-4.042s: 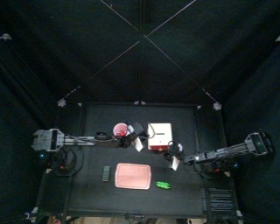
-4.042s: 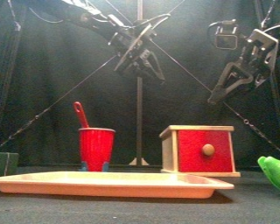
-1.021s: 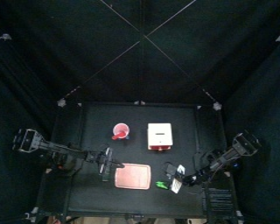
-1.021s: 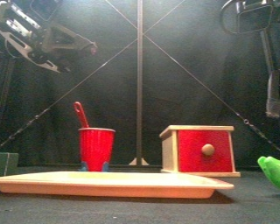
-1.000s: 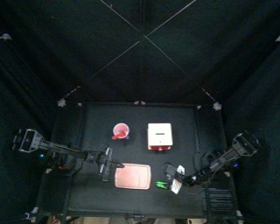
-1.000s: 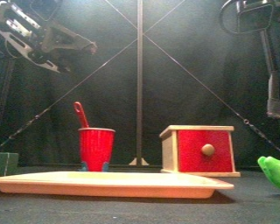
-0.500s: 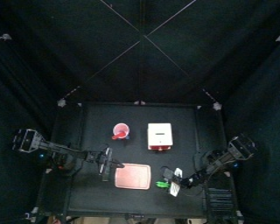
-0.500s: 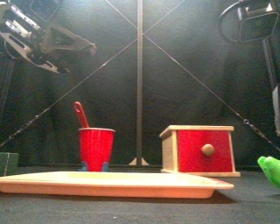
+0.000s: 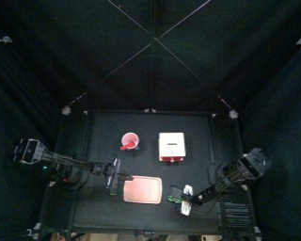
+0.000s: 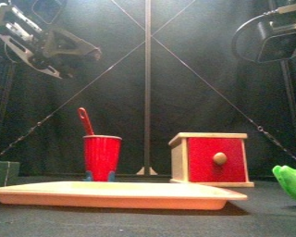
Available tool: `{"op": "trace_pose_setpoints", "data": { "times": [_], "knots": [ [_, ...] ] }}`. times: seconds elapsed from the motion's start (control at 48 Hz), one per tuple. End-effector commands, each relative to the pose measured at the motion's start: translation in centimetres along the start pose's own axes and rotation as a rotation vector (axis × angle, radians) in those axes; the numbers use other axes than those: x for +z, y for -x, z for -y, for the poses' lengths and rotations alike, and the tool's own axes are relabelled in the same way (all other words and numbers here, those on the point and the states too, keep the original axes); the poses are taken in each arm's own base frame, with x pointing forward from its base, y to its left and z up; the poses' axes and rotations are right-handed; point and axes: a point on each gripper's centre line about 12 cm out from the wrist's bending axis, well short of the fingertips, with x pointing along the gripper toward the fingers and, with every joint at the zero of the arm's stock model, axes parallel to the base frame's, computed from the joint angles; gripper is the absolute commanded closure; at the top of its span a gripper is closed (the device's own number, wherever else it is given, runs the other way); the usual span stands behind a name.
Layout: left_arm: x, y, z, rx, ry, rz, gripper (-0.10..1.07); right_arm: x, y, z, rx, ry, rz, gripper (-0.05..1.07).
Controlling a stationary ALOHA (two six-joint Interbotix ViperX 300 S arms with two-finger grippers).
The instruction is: Grab pea
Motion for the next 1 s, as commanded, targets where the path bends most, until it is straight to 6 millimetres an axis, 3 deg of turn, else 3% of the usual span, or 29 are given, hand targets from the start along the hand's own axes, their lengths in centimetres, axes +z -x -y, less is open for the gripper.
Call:
{"op": "trace_pose_setpoints", "data": {
  "times": [0.0, 0.583, 0.979],
  "knots": [
    [0.4, -0.2, -0.1, 0.006, 0.003, 0.017, 0.54, 0.7, 0.1, -0.5, 0.015, -0.001, 0.017, -0.01],
    [0.3, -0.1, -0.1, 0.006, 0.005, 0.014, 0.54, 0.9, -0.6, 0.4, -0.013, -0.02, 0.006, 0.01],
    [0.3, -0.1, -0.1, 0.007, 0.006, 0.013, 0.54, 0.9, -0.8, 0.6, -0.019, -0.03, 0.003, 0.28]
  ]
}}
